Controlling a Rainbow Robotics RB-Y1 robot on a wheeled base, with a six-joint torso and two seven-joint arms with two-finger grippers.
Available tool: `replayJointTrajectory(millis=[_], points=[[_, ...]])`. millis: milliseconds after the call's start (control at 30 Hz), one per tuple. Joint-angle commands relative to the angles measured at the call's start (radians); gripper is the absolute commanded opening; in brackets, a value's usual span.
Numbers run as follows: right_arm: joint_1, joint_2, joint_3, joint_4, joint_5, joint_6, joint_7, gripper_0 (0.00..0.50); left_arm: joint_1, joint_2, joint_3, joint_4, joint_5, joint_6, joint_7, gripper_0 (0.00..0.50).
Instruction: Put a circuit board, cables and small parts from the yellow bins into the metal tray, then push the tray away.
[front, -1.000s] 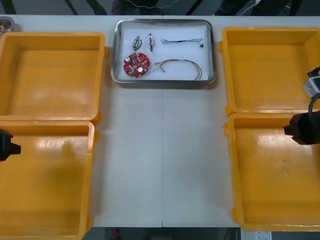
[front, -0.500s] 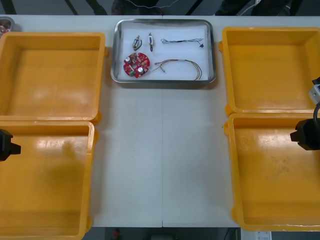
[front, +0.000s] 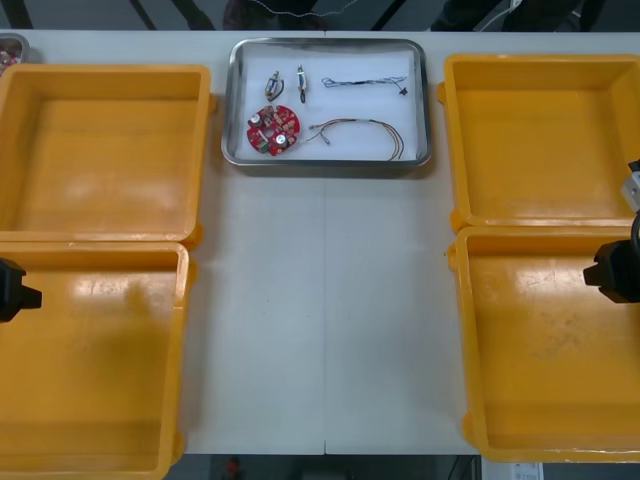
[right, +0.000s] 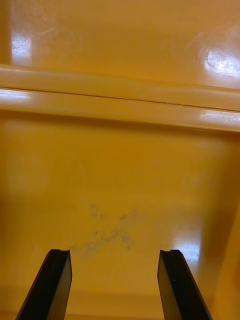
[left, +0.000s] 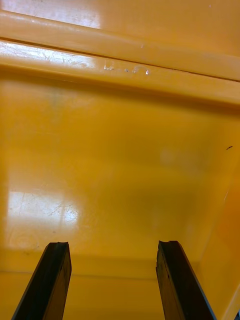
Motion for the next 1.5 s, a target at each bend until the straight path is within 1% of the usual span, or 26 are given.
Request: replayJointTrajectory(millis=[33,233,1500], points=[[0.037,-0.035,-0.046,-0.006,-0.013,0.003,-0.061,0.500,0.022,0.037,0.012,-0.029,-0.009,0.006,-0.062,0.500],[0.051,-0.036,-0.056,-0.006,-0.013,0.003,-0.074,0.500,0.022,0.037,0.012,-0.029,-0.009,0.006,-0.062,0.500],[0.051,-0.035,-0.056,-0.008,-0.004,0.003,-0.079,0.500,0.022,0.037,0.012,-0.029,-0.009,0.006,-0.062,0.500]])
